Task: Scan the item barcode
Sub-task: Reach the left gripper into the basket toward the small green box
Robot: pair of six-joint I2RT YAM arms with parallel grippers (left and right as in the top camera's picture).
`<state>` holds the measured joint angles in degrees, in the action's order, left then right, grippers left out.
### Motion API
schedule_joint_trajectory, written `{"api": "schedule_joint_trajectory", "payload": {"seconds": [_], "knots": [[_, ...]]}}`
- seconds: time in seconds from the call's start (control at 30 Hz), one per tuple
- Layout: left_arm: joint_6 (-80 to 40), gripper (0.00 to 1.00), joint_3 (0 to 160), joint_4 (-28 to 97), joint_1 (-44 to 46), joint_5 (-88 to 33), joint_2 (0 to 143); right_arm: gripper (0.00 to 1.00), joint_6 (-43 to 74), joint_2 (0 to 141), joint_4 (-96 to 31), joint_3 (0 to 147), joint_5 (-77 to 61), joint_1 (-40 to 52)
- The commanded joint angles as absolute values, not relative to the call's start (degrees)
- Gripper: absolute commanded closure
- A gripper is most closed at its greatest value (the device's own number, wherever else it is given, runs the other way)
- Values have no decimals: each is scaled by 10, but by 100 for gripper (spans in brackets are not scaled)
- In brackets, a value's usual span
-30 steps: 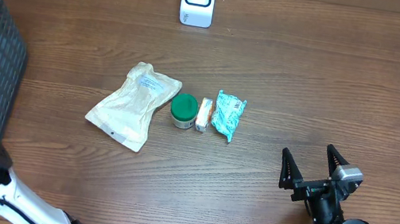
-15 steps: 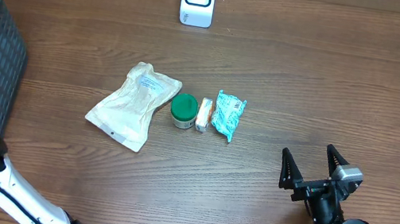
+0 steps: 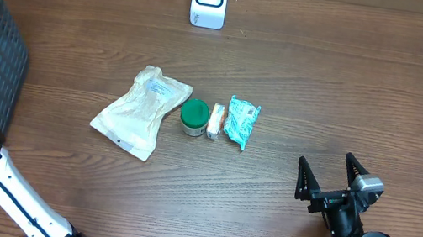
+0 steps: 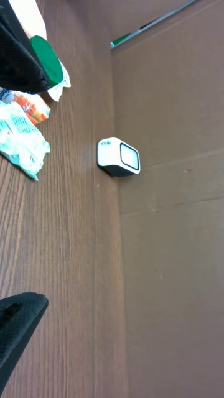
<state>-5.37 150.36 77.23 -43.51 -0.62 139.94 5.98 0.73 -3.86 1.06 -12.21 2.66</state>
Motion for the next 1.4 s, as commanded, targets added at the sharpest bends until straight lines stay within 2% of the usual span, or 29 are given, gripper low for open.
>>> {"api": "schedule_joint_trajectory", "payload": {"seconds": [0.0, 0.33, 0.5, 0.7, 0.8, 0.9, 1.23, 1.37], "knots": [[-21, 11, 1508, 764, -435, -3, 1424, 0, 59, 2, -35, 5, -123, 25], [-8, 7, 1508, 742, -434, 4, 1481, 0, 59, 2, -35, 5, -123, 25], [16, 13, 1508, 749, -434, 2, 1484, 0, 59, 2, -35, 5, -123, 25], [16, 14, 1509, 740, -433, -17, 1483, 0, 59, 2, -35, 5, -123, 25], [15, 23, 1511, 751, -430, -44, 1471, 0, 59, 2, -35, 5, -123, 25], [15, 25, 1522, 761, -427, -75, 1442, 0, 59, 2, -35, 5, -123, 25], [3, 22, 1533, 825, -417, -104, 1212, 0, 59, 2, -35, 5, -123, 25], [2, 15, 1533, 887, -404, -104, 1124, 0, 59, 2, -35, 5, -123, 25]]}}
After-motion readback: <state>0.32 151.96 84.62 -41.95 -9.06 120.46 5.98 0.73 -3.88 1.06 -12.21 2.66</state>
